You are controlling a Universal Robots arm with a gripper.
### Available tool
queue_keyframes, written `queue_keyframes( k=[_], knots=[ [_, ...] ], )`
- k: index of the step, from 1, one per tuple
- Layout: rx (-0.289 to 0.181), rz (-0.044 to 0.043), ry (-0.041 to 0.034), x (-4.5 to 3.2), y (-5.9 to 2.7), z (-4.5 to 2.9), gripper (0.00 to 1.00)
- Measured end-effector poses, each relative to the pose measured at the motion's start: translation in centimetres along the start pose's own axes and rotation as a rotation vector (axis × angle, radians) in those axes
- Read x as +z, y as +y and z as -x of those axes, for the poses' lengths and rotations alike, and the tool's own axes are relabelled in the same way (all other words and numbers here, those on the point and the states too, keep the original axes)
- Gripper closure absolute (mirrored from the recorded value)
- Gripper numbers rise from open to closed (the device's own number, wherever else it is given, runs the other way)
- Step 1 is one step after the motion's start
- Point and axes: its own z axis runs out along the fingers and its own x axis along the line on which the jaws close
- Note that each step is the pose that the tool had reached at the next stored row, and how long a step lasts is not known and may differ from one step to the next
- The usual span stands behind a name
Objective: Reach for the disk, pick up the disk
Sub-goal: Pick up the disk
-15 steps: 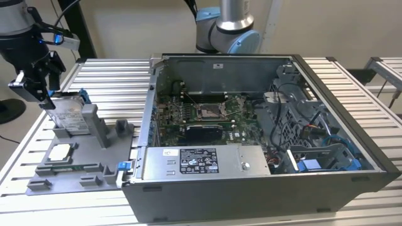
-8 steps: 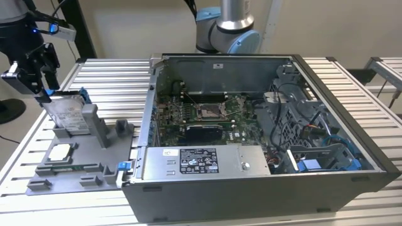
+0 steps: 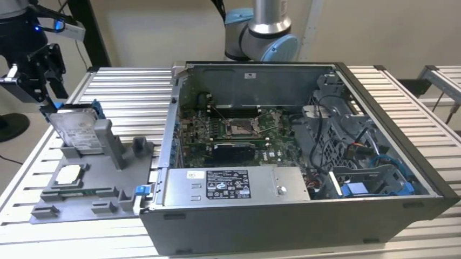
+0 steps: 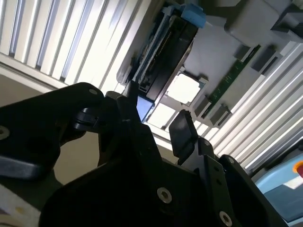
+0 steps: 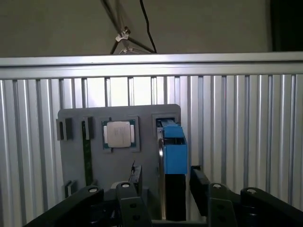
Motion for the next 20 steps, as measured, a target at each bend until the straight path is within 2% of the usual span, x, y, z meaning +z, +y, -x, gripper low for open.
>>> queue_keyframes(
  k=[2, 6, 8, 13, 20],
  knots=[
    [0.0, -0.0006, -0.0003, -0.02, 0.01, 0.12, 0.0],
    [0.0, -0.0074, -0.0004, 0.14, 0.09, 1.33, 0.0],
    [0.0, -0.0115, -0.0003, 0.31, 0.32, 1.57, 0.0],
    [-0.001, -0.0152, 0.0071, 0.8, 1.26, 1.56, 0.0],
    [-0.006, -0.0151, 0.0116, 1.98, 1.27, 1.49, 0.0]
  ],
)
